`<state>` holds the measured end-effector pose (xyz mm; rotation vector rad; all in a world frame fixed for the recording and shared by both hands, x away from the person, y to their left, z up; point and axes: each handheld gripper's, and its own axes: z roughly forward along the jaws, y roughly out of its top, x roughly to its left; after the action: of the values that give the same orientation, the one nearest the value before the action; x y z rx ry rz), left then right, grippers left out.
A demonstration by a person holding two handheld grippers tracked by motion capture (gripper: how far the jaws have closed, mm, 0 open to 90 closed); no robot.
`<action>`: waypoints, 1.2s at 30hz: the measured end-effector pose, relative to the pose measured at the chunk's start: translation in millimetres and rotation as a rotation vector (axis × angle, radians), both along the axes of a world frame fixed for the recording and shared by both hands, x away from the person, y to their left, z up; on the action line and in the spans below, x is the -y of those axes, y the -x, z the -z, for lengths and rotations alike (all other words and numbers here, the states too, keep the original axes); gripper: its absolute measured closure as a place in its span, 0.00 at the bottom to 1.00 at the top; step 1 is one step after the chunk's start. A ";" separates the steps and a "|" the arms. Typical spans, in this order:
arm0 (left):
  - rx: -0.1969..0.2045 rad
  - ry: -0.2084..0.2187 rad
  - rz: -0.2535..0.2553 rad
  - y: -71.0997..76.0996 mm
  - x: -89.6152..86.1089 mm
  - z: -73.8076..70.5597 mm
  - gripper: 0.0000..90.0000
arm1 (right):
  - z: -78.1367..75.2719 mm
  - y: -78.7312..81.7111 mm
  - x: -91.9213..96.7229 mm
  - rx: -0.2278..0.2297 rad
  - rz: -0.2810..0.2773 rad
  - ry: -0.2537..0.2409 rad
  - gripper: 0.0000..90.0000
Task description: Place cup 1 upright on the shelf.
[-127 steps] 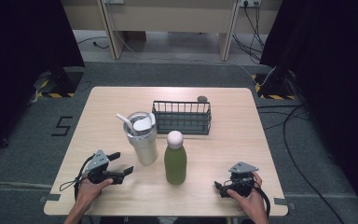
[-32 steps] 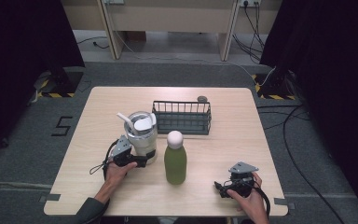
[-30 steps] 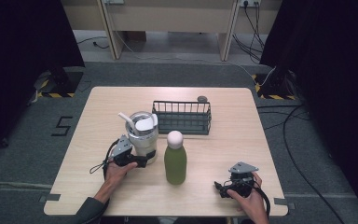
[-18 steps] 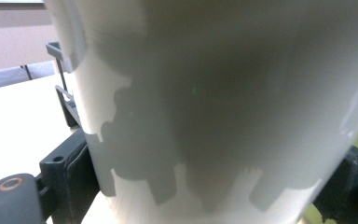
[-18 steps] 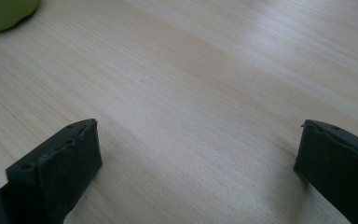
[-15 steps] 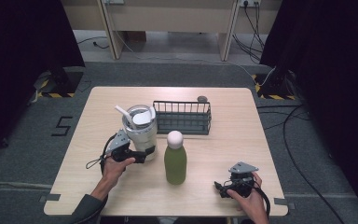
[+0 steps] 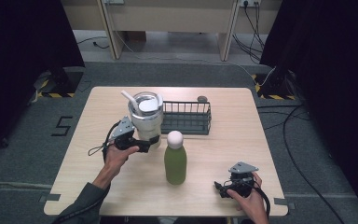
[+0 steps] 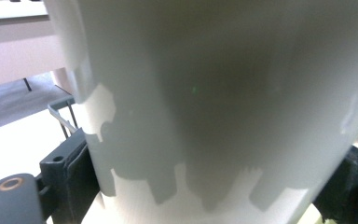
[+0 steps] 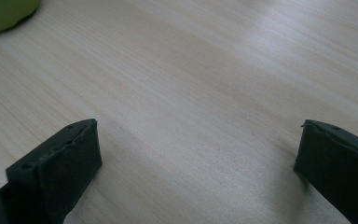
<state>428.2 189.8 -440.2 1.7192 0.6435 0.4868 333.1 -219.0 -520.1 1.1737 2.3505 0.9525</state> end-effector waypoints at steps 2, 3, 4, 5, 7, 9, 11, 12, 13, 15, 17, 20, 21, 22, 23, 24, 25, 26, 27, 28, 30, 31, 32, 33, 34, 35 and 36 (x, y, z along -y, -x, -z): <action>0.002 -0.006 -0.003 -3.9 1.4 -4.7 0.12 | 0.0 0.0 0.0 0.000 0.000 0.000 0.00; 0.000 -0.001 -0.004 -5.8 2.1 -6.6 0.12 | 0.0 -0.1 0.0 0.000 -0.001 0.000 0.00; -0.004 0.004 -0.004 -7.7 2.6 -8.5 0.12 | 0.0 -0.1 0.0 0.000 -0.001 0.000 0.00; -0.009 0.010 -0.004 -9.9 3.3 -11.0 0.12 | 0.0 0.0 0.0 0.000 0.000 -0.001 0.00; -0.011 0.010 -0.007 -13.4 4.2 -14.4 0.12 | 0.0 0.0 0.0 0.000 -0.001 -0.001 0.00; -0.013 0.009 -0.010 -17.7 5.4 -17.8 0.12 | -0.3 0.2 -0.1 -0.003 0.001 -0.001 0.00; -0.012 0.002 -0.007 -22.4 6.0 -21.2 0.12 | -0.3 0.1 0.0 -0.003 0.000 0.000 0.00; -0.015 0.002 -0.008 -24.6 6.7 -22.6 0.12 | -0.3 0.0 0.0 -0.002 0.000 -0.001 0.00; -0.019 0.002 -0.009 -26.8 7.3 -24.0 0.12 | -0.3 0.0 0.0 -0.002 0.000 -0.001 0.00; -0.020 0.000 -0.008 -30.6 8.3 -26.9 0.12 | -0.4 0.1 0.1 -0.004 -0.001 0.001 0.00; -0.018 -0.011 -0.006 -34.0 9.7 -29.7 0.12 | -0.4 0.1 0.0 -0.004 0.001 0.000 0.00; -0.022 -0.008 -0.005 -38.5 12.1 -32.8 0.12 | -0.4 0.0 0.1 -0.003 -0.001 0.001 0.00; -0.026 -0.002 0.000 -39.6 12.8 -34.2 0.12 | -0.4 0.1 0.1 -0.004 -0.001 0.000 0.00; -0.025 0.007 0.001 -40.6 14.1 -36.2 0.12 | -0.4 0.0 0.1 -0.003 -0.001 0.001 0.00; -0.024 0.004 0.003 -41.1 14.6 -37.7 0.12 | -0.4 0.0 0.1 -0.003 -0.001 0.001 0.00; -0.019 -0.001 0.003 -42.1 15.6 -40.4 0.12 | -0.4 0.0 0.1 -0.003 -0.001 0.001 0.00; -0.018 -0.001 0.003 -42.9 16.3 -42.0 0.12 | -0.4 0.0 0.1 -0.003 -0.001 0.001 0.00; -0.016 0.001 0.006 -44.0 17.3 -44.1 0.12 | -0.4 0.0 0.1 -0.003 -0.001 0.001 0.00; -0.016 0.004 0.007 -45.3 18.1 -46.2 0.12 | -0.4 0.0 0.1 -0.003 -0.001 0.001 0.00; -0.016 0.013 0.013 -47.0 19.0 -47.9 0.12 | -0.4 -0.1 0.1 -0.003 -0.001 0.001 0.00; -0.013 0.018 0.012 -50.7 20.9 -51.6 0.12 | -0.4 -0.1 0.1 -0.002 -0.002 0.002 0.00; -0.011 0.018 0.009 -52.0 21.7 -52.7 0.12 | -0.4 -0.2 0.1 -0.001 -0.002 0.002 0.00; -0.009 0.016 0.005 -53.9 22.6 -54.3 0.12 | -0.4 -0.2 0.1 -0.001 -0.002 0.002 0.00; -0.010 0.018 0.004 -56.0 23.4 -55.7 0.12 | -0.4 -0.2 0.1 -0.002 -0.002 0.001 0.00; -0.012 0.025 0.003 -58.6 24.5 -57.1 0.12 | -0.4 -0.2 0.0 -0.002 -0.001 0.001 0.00; -0.012 0.029 -0.001 -60.5 25.4 -58.0 0.12 | -0.4 -0.2 0.1 -0.001 -0.002 0.001 0.00; -0.009 0.027 -0.004 -62.6 26.2 -58.8 0.12 | -0.4 -0.1 0.0 -0.002 -0.001 0.001 0.00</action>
<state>490.8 163.6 -381.4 1.6960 0.6573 0.4708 333.2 -219.0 -519.7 1.1744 2.3529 0.9509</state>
